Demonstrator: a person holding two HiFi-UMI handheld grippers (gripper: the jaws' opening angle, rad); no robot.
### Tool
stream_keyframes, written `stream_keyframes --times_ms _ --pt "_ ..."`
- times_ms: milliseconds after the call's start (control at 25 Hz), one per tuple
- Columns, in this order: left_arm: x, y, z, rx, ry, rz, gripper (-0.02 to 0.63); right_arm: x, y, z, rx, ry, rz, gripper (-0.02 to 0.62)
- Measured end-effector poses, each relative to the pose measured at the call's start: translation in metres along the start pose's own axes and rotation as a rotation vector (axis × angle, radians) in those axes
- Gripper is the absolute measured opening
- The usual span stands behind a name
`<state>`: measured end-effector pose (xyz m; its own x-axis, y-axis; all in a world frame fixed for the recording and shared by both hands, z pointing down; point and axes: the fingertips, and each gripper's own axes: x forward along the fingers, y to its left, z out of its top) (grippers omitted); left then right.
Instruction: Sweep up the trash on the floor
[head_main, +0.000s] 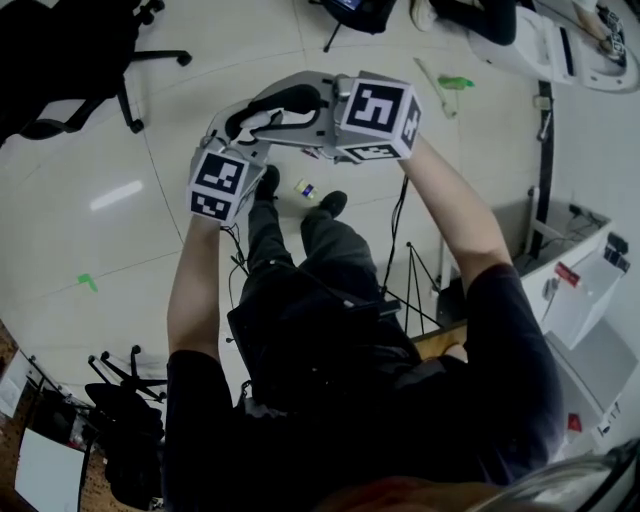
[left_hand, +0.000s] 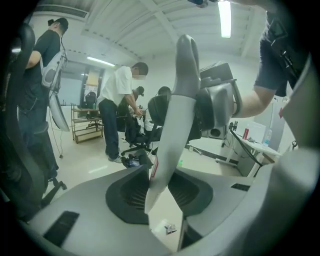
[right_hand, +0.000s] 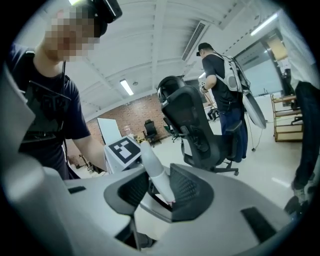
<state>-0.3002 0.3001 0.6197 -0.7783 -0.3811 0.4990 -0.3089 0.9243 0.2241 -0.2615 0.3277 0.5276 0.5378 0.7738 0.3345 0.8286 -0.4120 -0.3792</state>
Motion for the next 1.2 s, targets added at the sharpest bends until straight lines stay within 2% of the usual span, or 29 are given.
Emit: stream_keyframes --times_ms 120,280,440,560,720,1200 --pt "0.008 -0.014 -0.003 -0.034 0.019 -0.037 0.112 -0.01 0.003 -0.01 0.017 0.008 -0.006 0.15" --pt "0.018 -0.033 -0.017 -0.028 0.062 -0.075 0.113 -0.019 0.01 -0.031 0.04 0.025 -0.015 0.152" --pt "0.026 -0.043 -0.015 -0.08 0.042 -0.087 0.12 -0.033 0.012 -0.038 0.071 -0.011 -0.05 0.153" --pt "0.032 -0.052 -0.017 -0.137 0.042 -0.125 0.13 -0.042 0.014 -0.046 0.097 -0.022 -0.079 0.155" --pt "0.035 -0.064 -0.016 -0.157 0.031 -0.141 0.135 -0.054 0.021 -0.052 0.129 -0.058 -0.106 0.158" --pt "0.04 -0.108 -0.02 -0.069 0.092 -0.207 0.137 -0.082 0.049 -0.068 0.126 -0.103 -0.173 0.16"
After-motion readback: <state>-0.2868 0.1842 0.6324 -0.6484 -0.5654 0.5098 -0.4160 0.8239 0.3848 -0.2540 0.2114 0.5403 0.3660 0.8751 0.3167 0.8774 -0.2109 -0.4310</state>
